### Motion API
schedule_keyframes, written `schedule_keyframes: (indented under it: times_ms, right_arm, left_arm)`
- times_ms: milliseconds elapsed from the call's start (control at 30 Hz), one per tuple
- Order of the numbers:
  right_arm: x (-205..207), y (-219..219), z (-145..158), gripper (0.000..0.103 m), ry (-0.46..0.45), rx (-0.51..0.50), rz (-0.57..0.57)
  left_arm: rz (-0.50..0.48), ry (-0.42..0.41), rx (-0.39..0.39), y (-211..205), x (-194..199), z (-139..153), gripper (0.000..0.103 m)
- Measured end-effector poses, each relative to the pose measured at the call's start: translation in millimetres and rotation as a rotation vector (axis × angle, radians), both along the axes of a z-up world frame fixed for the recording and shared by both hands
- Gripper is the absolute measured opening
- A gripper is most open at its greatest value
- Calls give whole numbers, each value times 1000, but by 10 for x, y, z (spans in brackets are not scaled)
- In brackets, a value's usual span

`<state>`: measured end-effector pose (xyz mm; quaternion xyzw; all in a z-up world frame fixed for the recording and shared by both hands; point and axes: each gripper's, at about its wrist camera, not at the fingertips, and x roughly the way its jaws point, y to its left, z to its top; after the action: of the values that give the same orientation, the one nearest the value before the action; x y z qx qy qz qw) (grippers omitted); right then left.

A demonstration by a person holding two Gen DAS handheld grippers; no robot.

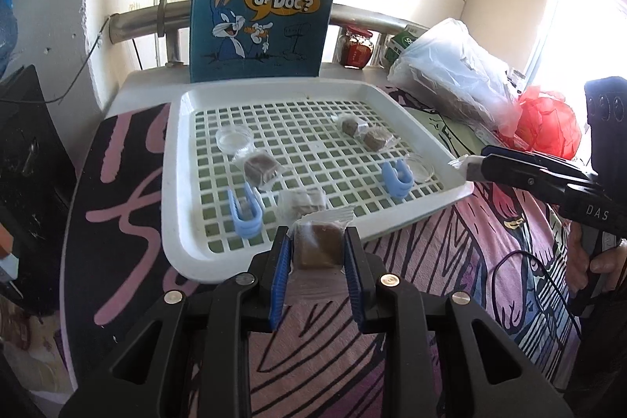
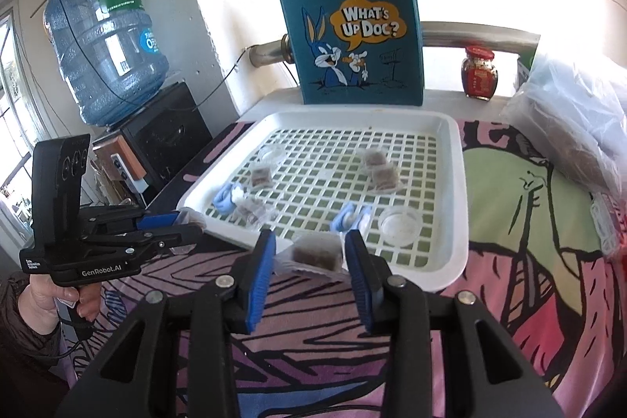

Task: Organize objects
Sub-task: 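Carry both bags over the grid tray and open both grippers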

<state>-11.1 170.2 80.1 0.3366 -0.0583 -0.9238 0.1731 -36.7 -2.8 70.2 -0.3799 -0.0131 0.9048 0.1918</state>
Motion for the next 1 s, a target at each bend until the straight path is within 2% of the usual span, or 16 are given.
schedule_keyframes:
  times_ms: [133,267,467,633,733,800,900,1000]
  right_arm:
    - [-246,168,246,36,36,-45,-19]
    - [-518,244,278,36,36,-78,-33]
    - [-860,223,-96,36,-55,-47,-74]
    - [-989,145,-450,36,-102,93,-121]
    - [-1040,132,-585,38,-127,129,-120]
    - [-1072,139,-648,38,-159,120,-115]
    - [-1053,193,-641,40,-188,81,-132]
    - [-881,245,-407,49,-112,53,-160]
  left_arm:
    - [47,36,-8,-126,-302,194,25]
    - [106,14,-18,-209,-622,146,25]
    - [141,-77,-32,-158,-890,-222,25]
    - [167,-87,-37,-128,-921,-398,26]
    - [168,-88,-15,-132,-920,-416,36]
    - [167,-108,3,-138,-939,-430,59]
    - [173,-97,16,-152,-910,-364,70]
    - [182,-54,45,-208,-802,-177,74]
